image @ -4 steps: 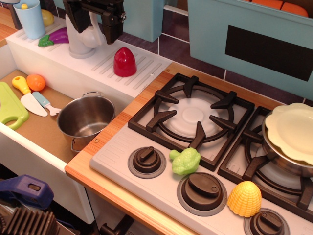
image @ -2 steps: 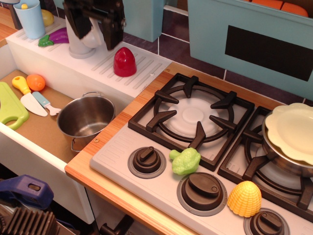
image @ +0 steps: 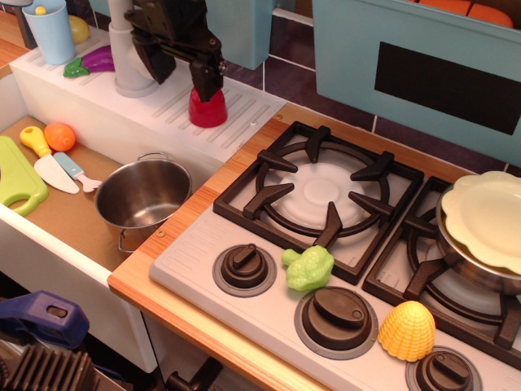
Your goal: Put sweet potato in pot
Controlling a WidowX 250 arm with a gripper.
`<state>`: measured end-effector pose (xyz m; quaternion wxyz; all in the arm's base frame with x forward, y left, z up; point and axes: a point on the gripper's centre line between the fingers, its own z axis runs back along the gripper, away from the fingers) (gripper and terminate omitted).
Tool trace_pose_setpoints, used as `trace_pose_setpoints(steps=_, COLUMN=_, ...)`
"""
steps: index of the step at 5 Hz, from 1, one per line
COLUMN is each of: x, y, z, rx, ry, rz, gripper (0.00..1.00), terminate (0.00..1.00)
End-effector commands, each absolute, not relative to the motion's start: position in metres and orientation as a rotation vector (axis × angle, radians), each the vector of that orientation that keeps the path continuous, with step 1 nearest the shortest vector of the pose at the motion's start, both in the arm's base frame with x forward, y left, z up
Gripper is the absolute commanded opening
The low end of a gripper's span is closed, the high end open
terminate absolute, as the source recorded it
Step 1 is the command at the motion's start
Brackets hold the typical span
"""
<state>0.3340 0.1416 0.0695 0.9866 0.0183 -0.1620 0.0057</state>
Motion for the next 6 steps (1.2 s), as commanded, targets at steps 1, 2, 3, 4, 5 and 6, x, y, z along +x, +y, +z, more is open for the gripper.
trace_pose_setpoints(steps=1, x=0.362, y=0.15, z=0.078, rx=0.059, ry=-0.415, rz=-0.004, gripper=1.0, terminate=0.0)
trace_pose_setpoints(steps=2, x=0.37, y=0.149, z=0.067, rx=0.054, ry=-0.425, rz=-0.004, gripper=1.0, terminate=0.0)
trace_pose_setpoints(steps=3, x=0.37, y=0.149, z=0.058, rx=0.058, ry=-0.415, rz=-0.001, gripper=1.0, terminate=0.0)
trace_pose_setpoints(steps=4, x=0.369, y=0.146, z=0.045, rx=0.031, ry=-0.427, rz=-0.001, gripper=1.0, terminate=0.0)
trace_pose_setpoints(steps=5, x=0.371, y=0.137, z=0.03, rx=0.002, ry=-0.449, rz=0.001, gripper=1.0, terminate=0.0)
trace_pose_setpoints(steps=6, x=0.375, y=0.128, z=0.021, rx=-0.02, ry=-0.444, rz=0.017, gripper=1.0, terminate=0.0)
